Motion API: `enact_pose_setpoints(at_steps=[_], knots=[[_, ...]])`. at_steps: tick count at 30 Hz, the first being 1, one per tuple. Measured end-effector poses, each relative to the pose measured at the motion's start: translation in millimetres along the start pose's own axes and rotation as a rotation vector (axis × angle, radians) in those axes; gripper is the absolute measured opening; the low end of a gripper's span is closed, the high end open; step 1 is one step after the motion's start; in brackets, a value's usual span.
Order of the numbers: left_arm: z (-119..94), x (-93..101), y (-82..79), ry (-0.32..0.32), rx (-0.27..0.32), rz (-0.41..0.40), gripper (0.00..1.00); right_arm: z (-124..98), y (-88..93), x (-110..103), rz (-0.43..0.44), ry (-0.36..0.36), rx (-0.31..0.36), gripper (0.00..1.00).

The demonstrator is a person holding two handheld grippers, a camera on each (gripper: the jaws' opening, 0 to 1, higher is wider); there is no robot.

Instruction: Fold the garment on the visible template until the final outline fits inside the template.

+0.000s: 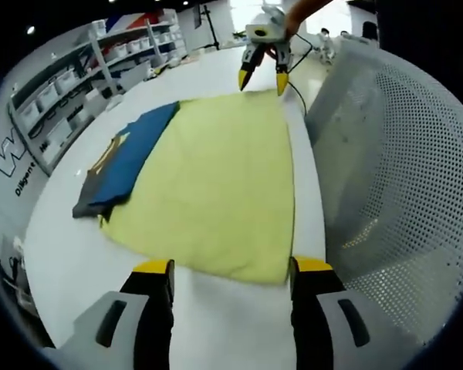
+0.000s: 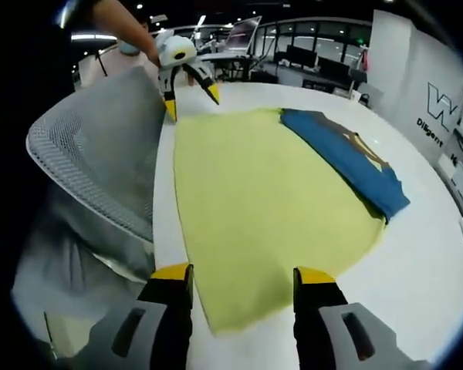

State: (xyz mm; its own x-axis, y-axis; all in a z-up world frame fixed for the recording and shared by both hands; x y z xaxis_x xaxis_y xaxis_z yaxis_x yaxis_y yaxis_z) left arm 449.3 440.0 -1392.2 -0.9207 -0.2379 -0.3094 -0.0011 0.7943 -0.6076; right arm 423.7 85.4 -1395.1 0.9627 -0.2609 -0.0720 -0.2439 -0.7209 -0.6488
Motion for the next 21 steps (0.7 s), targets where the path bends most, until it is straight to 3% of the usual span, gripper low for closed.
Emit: enact_pose_setpoints(at_steps=[8,11,14,15,18,21], knots=[[0.5,12.9,1.8,0.042,-0.010,0.053,0.53,2.9,7.9,-7.8,-0.041,-0.024,-0.062,0.44],[0.0,10.1,2.1,0.019,-0.003,0.066,0.55,3.4,16.7,-11.1,-0.056,-0.036,-0.102,0.36],[-0.1,8.2,4.8,0.021,-0.023,0.024,0.54,9.3,20.9,-17.2,-0.003,-0.062,-0.084,0.27],[0.1,8.5,4.6,0.022,-0.024,0.023,0.53,7.1,19.7,-16.1,-0.034,-0.052,-0.089,0.27],[2.2,13.9,2.0,0.054,-0.022,0.044,0.45,7.8,18.7,-15.4,-0.020,-0.054,-0.095,0.25],[6.7,19.3,-0.7,0.089,-0.022,0.087,0.17,9.1,17.1,-11.6,-0.012,-0.040,-0.105,0.16]])
Point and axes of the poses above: the point that each gripper's makers call its tool centre point, and the gripper's own axes: z roughly forward along the fingers, x roughly to its right, y roughly out of its underside, the point moved 5 cm from there along -z, roughly backward along the fingers, and after that the axes turned 10 degrees about -y, right-handed, at the moved point
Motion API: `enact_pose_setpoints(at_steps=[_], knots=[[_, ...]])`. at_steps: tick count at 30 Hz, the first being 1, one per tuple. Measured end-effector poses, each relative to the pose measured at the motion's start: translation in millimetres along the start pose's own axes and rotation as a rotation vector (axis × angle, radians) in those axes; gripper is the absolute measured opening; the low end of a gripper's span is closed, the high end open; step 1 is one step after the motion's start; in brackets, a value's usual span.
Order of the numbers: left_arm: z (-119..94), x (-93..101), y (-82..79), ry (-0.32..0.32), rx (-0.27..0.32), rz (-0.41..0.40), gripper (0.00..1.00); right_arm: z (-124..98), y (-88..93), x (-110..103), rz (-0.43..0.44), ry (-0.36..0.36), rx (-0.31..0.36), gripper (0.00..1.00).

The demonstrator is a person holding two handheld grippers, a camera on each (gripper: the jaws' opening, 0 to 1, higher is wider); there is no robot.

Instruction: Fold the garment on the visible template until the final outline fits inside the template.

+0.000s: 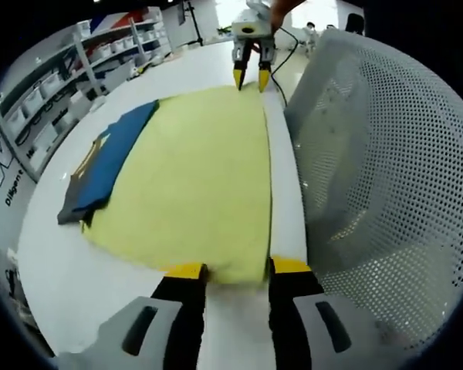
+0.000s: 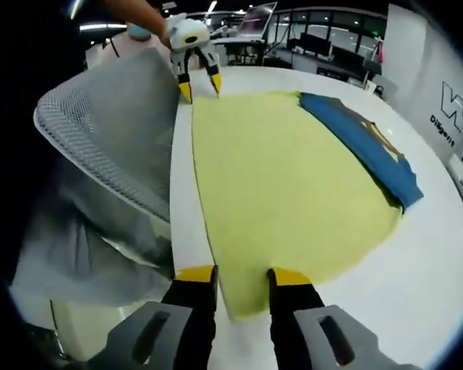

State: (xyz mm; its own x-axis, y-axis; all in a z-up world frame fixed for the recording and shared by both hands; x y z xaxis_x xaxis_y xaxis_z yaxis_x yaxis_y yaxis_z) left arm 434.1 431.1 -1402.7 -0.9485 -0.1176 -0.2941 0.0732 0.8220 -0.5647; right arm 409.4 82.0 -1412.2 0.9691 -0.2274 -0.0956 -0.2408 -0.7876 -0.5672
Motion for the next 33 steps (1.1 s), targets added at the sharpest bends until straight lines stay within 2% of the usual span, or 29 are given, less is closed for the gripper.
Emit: enact_pose_setpoints(at_steps=[1,4,6,8,11,12,18,19,21,24,26,33], knots=[[1.2,2.6,-0.7,0.013,0.001,0.007,0.07,1.2,-1.0,1.0,-0.005,0.006,0.000,0.12],[4.8,-0.5,-2.9,-0.009,-0.008,-0.012,0.02,4.7,-6.0,2.3,-0.050,0.025,-0.016,0.02],[6.9,-1.6,-2.7,-0.014,-0.005,-0.009,0.01,6.5,-9.7,2.4,-0.046,0.031,-0.022,0.00],[5.9,-2.4,-0.4,-0.012,-0.015,-0.039,0.00,6.5,-10.5,6.0,-0.045,0.041,-0.025,0.00],[2.0,-2.9,3.3,0.001,-0.049,-0.142,0.00,1.7,-10.9,6.5,0.034,0.032,-0.004,0.00],[1.0,-4.2,4.5,0.001,-0.054,-0.149,0.00,-0.5,-11.6,6.9,0.045,0.033,0.001,0.00],[-14.3,-7.7,2.8,0.030,-0.041,-0.348,0.00,-13.2,-17.5,1.6,0.104,0.004,0.037,0.00],[-15.8,-7.5,1.9,0.034,-0.038,-0.357,0.00,-13.9,-17.8,0.6,0.104,-0.001,0.036,0.00],[-22.1,-7.7,-1.0,0.069,-0.036,-0.427,0.00,-16.2,-19.0,-3.4,0.136,-0.030,0.033,0.00],[-30.8,-11.6,-4.9,0.100,-0.042,-0.454,0.00,-19.9,-22.2,-8.4,0.171,-0.066,0.036,0.00],[-36.2,-10.8,-10.0,0.139,-0.044,-0.504,0.00,-21.3,-22.4,-10.1,0.176,-0.082,0.028,0.00],[-42.4,-0.9,-14.7,0.225,-0.070,-0.526,0.00,-23.7,-21.3,-19.1,0.205,-0.130,0.013,0.00]])
Point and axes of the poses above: the point that each gripper's makers call its tool centre point, and the gripper's own axes: z roughly forward along the fingers, x roughly to its right, y roughly out of its underside, the point moved 5 cm from there along -z, roughly backward along the fingers, and after that the axes turned 10 degrees about -y, right-handed, at the moved point
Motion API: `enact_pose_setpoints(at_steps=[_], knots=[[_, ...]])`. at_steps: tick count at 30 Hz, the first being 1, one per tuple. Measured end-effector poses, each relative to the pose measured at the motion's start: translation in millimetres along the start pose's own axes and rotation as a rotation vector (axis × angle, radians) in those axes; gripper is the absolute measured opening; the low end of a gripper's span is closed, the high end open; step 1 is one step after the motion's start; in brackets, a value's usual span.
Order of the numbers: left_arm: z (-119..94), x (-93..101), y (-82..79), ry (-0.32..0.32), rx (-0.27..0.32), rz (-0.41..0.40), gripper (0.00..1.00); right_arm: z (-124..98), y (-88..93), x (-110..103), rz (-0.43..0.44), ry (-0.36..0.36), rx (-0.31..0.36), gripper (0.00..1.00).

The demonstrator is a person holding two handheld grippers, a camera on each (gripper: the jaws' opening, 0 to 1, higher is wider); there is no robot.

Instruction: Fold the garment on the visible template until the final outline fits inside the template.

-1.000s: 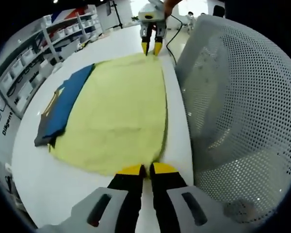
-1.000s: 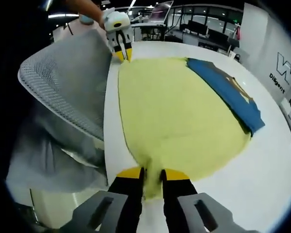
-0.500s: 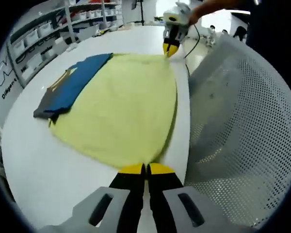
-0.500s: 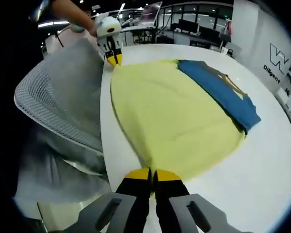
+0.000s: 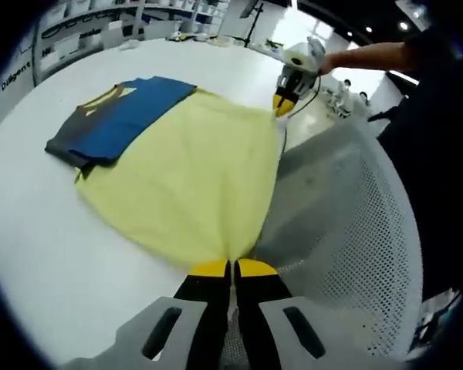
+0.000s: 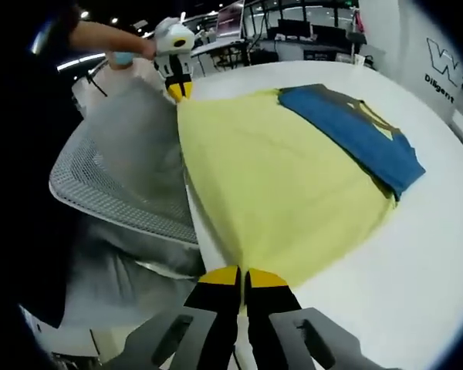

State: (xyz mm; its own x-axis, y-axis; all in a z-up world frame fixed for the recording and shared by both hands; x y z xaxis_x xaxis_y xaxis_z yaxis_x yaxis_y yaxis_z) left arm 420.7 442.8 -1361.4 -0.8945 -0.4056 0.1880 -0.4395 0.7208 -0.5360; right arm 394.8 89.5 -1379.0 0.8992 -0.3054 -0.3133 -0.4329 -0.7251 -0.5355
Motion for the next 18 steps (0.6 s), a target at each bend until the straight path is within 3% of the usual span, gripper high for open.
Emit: enact_pose_setpoints(at_steps=[7,18], knots=[[-6.0,-0.7,-10.9,0.036,0.000,-0.036,0.00,-15.8,-6.1,-0.2,0.013,-0.023,-0.003,0.00],[-26.1,-35.0,-51.5,-0.032,0.101,-0.074,0.00,-45.6,-36.1,25.7,-0.003,0.029,0.047,0.00]])
Point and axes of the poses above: the point that each gripper's makers call its tool centre point, and the gripper's own axes: z roughly forward along the fingers, x roughly to its right, y roughly out of its underside, the point moved 5 cm from there along -z, roughly backward along the fingers, and after that the axes turned 10 degrees about -y, right-handed, at the moved point
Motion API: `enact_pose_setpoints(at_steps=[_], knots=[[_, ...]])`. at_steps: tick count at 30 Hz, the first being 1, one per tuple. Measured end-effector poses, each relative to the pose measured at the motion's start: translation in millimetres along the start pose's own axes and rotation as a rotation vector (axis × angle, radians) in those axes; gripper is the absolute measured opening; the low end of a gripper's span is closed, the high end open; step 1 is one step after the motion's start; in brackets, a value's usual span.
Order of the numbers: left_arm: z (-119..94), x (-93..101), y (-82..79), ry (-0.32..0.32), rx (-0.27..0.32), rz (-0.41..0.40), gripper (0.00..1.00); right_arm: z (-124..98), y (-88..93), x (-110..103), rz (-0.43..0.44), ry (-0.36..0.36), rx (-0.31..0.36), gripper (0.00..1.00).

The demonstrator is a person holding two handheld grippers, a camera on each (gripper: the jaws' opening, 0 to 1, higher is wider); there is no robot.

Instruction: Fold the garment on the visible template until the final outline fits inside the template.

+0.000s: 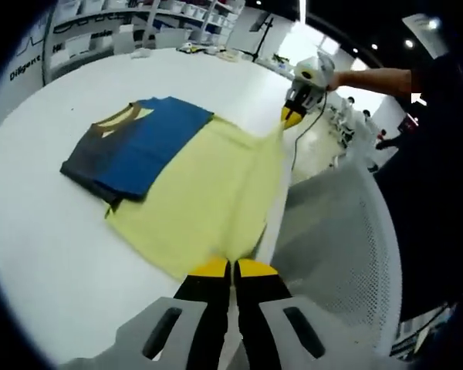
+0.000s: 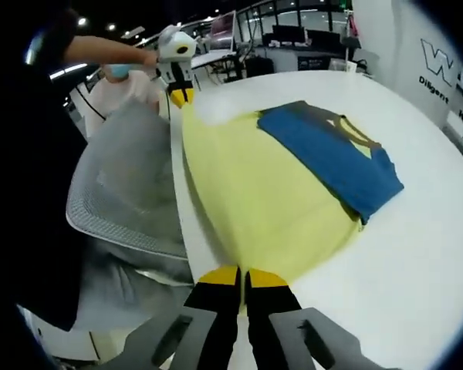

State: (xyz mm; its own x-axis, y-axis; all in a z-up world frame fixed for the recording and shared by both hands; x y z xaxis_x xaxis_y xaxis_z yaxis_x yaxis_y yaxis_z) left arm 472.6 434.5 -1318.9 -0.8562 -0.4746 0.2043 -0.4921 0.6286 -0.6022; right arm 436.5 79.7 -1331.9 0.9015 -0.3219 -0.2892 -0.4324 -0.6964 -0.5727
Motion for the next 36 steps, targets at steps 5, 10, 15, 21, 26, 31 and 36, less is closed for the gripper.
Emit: enact_pose_setpoints(at_steps=[5,10,15,21,26,31,36], knots=[[-4.1,-15.3,-19.0,-0.044,0.047,-0.019,0.00,-11.3,-14.4,12.3,0.000,0.027,0.031,0.00],[-6.1,-31.3,-36.0,-0.108,0.097,-0.041,0.00,-21.8,-30.6,26.1,0.019,0.059,0.082,0.00],[-6.3,-48.2,-53.3,-0.192,0.137,-0.040,0.00,-30.6,-48.8,44.7,0.037,0.104,0.127,0.00],[-5.3,-66.7,-70.3,-0.275,0.177,-0.004,0.00,-37.2,-66.1,65.8,0.050,0.165,0.152,0.00],[-9.0,-83.0,-87.3,-0.335,0.204,0.008,0.00,-40.6,-77.1,83.2,0.046,0.215,0.154,0.00],[-15.4,-97.1,-105.6,-0.381,0.233,0.028,0.00,-48.4,-92.3,100.3,0.027,0.275,0.162,0.00],[-19.2,-113.7,-123.7,-0.417,0.247,0.034,0.00,-57.4,-105.7,115.8,0.020,0.320,0.171,0.00]])
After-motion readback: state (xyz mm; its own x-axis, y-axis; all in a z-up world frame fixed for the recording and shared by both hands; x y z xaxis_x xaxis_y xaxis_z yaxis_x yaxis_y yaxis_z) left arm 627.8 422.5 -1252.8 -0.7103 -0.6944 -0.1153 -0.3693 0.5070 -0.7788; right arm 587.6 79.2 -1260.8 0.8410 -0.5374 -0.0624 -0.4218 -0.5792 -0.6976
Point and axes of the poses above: the point that each gripper's makers call its tool centre point, and the gripper's own axes: z roughly forward along the fingers, x roughly to its right, y roughly out of its underside, the point moved 5 cm from there along -z, roughly backward along the fingers, and after that the axes turned 10 degrees about -y, right-handed, at the moved point
